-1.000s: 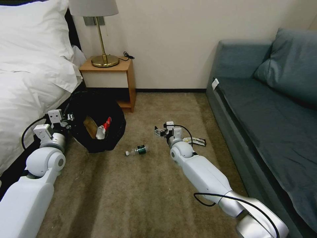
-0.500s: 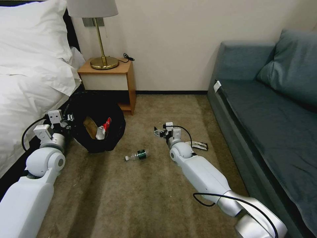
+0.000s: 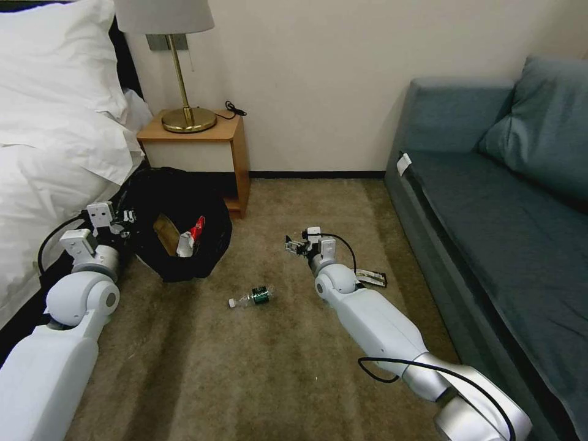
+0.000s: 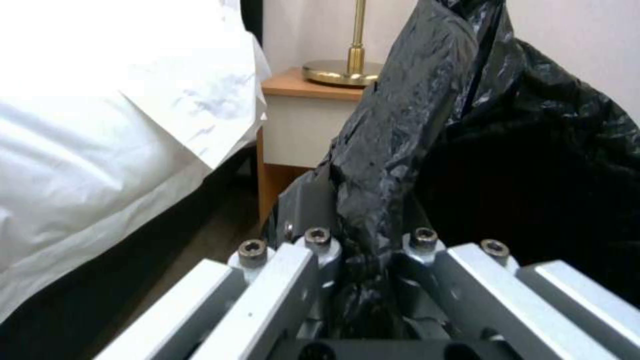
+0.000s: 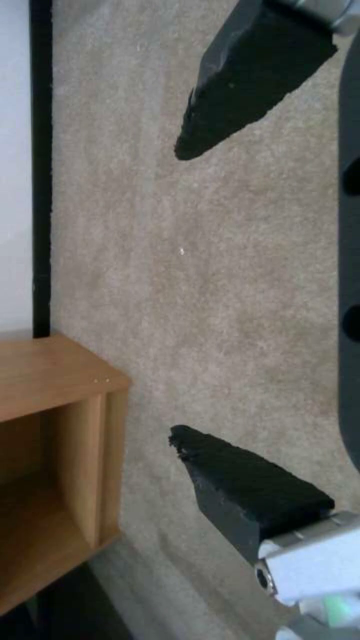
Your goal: Pick up the trash bin, then pick up the garbage on the floor and place it into the trash bin.
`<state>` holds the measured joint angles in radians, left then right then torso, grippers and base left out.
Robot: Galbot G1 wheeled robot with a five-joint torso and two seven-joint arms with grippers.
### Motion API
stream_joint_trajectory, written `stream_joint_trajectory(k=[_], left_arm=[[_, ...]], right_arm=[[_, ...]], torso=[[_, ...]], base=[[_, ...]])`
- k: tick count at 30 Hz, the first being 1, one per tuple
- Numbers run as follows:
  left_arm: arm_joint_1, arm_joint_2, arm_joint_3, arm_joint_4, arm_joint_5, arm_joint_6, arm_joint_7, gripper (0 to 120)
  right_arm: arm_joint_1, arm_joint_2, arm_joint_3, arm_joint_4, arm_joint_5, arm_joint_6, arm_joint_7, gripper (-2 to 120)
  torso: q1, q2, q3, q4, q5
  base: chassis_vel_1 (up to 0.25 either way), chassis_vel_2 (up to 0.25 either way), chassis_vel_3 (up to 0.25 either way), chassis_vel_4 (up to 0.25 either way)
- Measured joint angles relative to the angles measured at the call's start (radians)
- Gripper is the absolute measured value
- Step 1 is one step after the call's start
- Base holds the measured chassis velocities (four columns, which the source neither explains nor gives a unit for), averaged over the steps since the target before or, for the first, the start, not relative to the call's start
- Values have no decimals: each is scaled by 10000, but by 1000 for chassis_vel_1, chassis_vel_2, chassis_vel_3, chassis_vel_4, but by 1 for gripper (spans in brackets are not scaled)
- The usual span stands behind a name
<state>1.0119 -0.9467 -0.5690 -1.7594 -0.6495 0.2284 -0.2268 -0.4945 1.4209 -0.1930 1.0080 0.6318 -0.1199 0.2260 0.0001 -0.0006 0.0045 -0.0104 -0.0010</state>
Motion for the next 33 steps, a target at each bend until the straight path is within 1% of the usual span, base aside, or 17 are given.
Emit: stream_joint_trajectory(k=[10,15,23,33], left_arm=[[113,-6,-34,-75,0,0,-4,4],[267,-141,-35,-115,130,-5,1,4],[388,-213,-23,-120,244,-44,29,4],[776,-172,-157,-551,258,-47,-23,4]], right_arm=[[-19,14,-6,-12,-29,20,-6,100],[-87,21,6,-79,-126,89,-33,100],[-116,35,6,-126,-185,126,-54,100],[-142,74,-1,-389,-362,221,-148,100]], torso=[[0,0,0,0,-1],[-1,0,0,-3,-1],[0,0,0,1,-1],[-1,0,0,-1,-1]], base=[[-78,77,83,-89],[-100,83,88,-77],[-89,94,89,-91],[-98,96,90,-107]])
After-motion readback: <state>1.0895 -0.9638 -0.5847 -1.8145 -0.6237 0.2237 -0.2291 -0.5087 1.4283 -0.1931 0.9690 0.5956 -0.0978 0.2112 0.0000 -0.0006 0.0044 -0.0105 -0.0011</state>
